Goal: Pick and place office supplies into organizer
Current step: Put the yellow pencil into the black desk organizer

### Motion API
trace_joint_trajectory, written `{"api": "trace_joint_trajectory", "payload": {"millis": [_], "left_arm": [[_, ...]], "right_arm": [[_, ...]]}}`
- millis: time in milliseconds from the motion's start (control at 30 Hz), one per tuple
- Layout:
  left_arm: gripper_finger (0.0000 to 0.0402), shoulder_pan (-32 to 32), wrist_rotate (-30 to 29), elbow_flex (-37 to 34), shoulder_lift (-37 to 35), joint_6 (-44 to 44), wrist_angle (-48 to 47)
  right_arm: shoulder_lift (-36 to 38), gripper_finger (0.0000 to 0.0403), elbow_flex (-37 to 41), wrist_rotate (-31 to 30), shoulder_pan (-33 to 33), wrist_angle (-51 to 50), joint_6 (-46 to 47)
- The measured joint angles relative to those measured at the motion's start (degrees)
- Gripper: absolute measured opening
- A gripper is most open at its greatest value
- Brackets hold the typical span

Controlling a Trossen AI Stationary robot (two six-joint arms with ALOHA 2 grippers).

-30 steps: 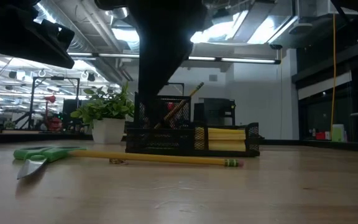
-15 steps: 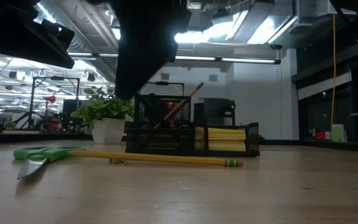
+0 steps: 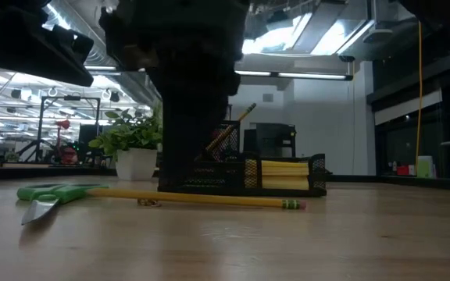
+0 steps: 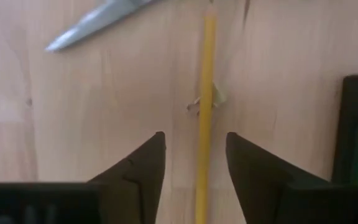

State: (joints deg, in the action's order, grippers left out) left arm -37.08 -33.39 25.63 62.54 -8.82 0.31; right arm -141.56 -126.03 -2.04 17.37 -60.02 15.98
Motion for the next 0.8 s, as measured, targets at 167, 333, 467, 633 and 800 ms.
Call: {"api": "trace_joint_trajectory", "payload": {"millis": [167,333,467,633,800], "left_arm": [[0.0047,0.0,-0.02,0.0,0.0,-0.01,-0.11],[0.0047,0.0,-0.01,0.0,0.0,-0.02,-0.11],[0.0048,0.0,-0.02,0.0,0.0,-0.02,-0.13],[0.0049,0.0,0.0,0.0,0.0,-0.02,-0.14],[0.0047,0.0,0.0,0.0,0.0,-0.03,-0.15]], "right_arm": [[0.0,0.0174,-0.01,0.62,-0.68,1.94,-1.26],[-0.34,0.0174,-0.01,2.23,-0.99,1.98,-1.64],[-0.42,0.0174,-0.01,2.25,-1.12,2.02,-2.06],[-0.42,0.0174,-0.01,2.25,-1.14,2.0,-2.79],[-0.44,0.0174,1.02,2.27,-1.18,3.24,-2.79]]}}
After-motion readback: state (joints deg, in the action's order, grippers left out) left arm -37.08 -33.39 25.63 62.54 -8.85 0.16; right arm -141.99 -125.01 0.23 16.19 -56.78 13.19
